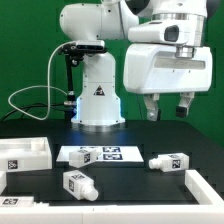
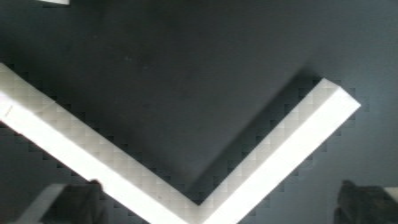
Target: Assemble one leg
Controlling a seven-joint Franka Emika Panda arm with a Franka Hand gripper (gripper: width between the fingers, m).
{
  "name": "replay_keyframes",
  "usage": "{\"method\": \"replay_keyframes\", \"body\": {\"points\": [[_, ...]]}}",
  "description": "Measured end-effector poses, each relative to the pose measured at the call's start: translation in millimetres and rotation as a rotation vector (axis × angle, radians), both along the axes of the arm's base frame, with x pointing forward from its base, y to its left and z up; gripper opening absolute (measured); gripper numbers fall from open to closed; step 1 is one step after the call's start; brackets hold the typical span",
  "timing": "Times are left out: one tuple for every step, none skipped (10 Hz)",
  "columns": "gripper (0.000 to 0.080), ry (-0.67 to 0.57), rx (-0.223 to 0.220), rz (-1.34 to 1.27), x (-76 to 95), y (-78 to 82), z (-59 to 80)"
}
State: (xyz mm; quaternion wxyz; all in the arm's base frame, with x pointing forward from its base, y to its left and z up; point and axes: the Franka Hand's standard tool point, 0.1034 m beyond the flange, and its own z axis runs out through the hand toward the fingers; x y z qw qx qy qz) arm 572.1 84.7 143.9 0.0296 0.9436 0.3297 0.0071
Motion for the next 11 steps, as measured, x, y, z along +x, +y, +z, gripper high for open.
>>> {"method": "replay_keyframes", "body": {"points": [[0.0650,0.000,0.000,-0.002,0.0,-0.1,0.0],[0.0650,0.000,0.000,-0.002,0.0,-0.1,0.0],[0.0650,0.000,0.000,-0.002,0.0,0.0,0.0],[0.0650,-0.001,0.001,-0.003,0.1,0.2,-0.2],[0.0650,-0.001,0.003,-0.005,-0.1,-1.6,-0.9],[0.0650,-0.004,0.007,-0.022,-2.5,-15.5,-5.8],[0.0650,0.018,0.021,-0.007,-7.3,-40.0,-12.8],[0.0650,0.031,0.025,-0.004,-11.6,-69.5,-17.8],[0.0650,0.042,0.034,-0.043,-19.8,-87.7,-20.5],[0.0650,0.042,0.033,-0.049,-20.0,-86.6,-20.8],[0.0650,0.044,0.034,-0.044,-20.3,-84.3,-21.6]]}}
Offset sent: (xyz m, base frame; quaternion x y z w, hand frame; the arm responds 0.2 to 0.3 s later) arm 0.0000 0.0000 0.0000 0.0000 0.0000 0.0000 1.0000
